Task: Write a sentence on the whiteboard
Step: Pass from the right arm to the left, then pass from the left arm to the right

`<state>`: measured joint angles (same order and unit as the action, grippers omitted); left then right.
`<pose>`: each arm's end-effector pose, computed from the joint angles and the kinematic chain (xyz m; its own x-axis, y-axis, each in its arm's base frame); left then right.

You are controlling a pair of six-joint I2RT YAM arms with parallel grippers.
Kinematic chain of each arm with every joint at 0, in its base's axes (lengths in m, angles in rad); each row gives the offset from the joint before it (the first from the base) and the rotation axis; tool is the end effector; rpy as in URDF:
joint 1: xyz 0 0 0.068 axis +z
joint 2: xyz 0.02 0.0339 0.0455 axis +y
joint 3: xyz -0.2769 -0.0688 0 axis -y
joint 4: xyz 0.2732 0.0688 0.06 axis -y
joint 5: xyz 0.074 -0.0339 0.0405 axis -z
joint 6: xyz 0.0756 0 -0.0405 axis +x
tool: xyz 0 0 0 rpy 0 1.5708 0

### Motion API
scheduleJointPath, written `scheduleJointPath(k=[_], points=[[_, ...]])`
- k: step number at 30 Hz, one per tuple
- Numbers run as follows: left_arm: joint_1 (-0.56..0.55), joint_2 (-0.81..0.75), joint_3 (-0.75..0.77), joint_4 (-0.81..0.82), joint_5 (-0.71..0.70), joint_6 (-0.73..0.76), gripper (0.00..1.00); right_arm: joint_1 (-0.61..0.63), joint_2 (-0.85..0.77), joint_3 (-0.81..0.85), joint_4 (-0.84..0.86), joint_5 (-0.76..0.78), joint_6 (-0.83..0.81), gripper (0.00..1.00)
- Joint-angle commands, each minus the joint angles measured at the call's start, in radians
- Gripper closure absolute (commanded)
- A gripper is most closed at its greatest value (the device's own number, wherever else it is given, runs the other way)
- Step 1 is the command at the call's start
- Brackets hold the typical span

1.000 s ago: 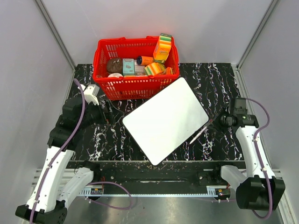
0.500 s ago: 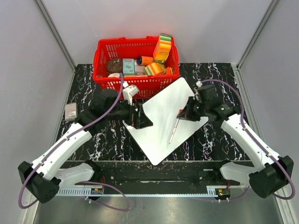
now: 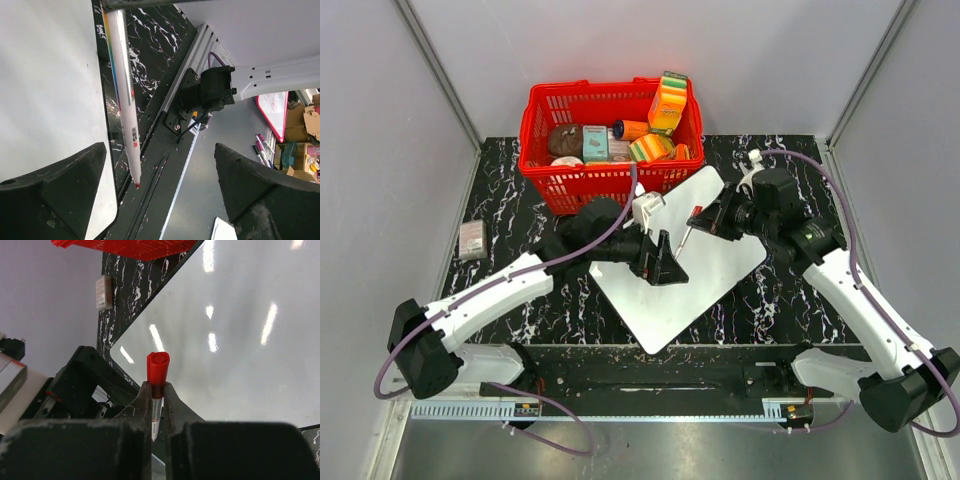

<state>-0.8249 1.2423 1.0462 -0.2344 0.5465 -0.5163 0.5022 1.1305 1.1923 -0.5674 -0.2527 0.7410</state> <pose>0.1993 -0.2736 0.3234 -0.7143 0.1516 -0.6832 0.6846 0.3539 -0.6372 0.2536 0.1608 0.3695 -0.7572 0.3298 -0.5637 -0.1987 0.7058 0.6799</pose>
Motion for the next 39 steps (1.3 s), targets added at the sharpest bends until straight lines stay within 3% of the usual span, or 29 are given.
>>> scheduleJointPath(k=[1,4,7,10,11,14,15,17,18,27,35,37,39], points=[[-0.022,0.035,0.029,0.116,-0.028,-0.030,0.08,0.006,-0.037,0.029,0.023,0.001,0.027,1.00],[-0.026,0.048,0.031,0.132,-0.036,-0.031,0.19,0.006,-0.060,0.017,0.021,0.012,0.028,1.00],[-0.028,0.054,0.032,0.136,-0.040,-0.030,0.40,0.006,-0.074,0.010,0.021,0.015,0.032,1.00],[-0.029,0.059,0.032,0.135,-0.040,-0.030,0.89,0.006,-0.077,0.007,0.018,0.023,0.038,1.00],[-0.031,0.060,0.029,0.135,-0.046,-0.031,1.00,0.006,-0.077,0.006,0.020,0.023,0.038,1.00],[-0.037,0.059,0.026,0.139,-0.048,-0.028,1.00,0.006,-0.071,0.009,0.024,0.010,0.035,0.75],[-0.037,0.057,0.026,0.141,-0.051,-0.027,1.00,0.004,-0.069,0.009,0.030,0.003,0.032,0.49],[-0.037,0.055,0.028,0.136,-0.059,-0.024,1.00,0.006,-0.069,0.009,0.044,-0.020,0.031,0.21],[-0.037,0.055,0.029,0.132,-0.063,-0.022,1.00,0.006,-0.074,0.009,0.050,-0.026,0.032,0.01],[-0.037,0.025,0.025,0.081,-0.097,0.004,1.00,0.006,-0.147,-0.031,0.075,-0.028,0.023,0.00],[-0.037,-0.067,-0.046,0.072,-0.106,0.029,1.00,0.006,-0.215,-0.091,0.159,-0.177,-0.083,0.00],[-0.037,-0.092,-0.067,0.089,-0.092,0.029,1.00,0.006,-0.251,-0.140,0.224,-0.281,-0.127,0.00],[-0.037,-0.125,-0.077,0.093,-0.085,0.033,1.00,0.006,-0.270,-0.140,0.184,-0.254,-0.135,0.00]])
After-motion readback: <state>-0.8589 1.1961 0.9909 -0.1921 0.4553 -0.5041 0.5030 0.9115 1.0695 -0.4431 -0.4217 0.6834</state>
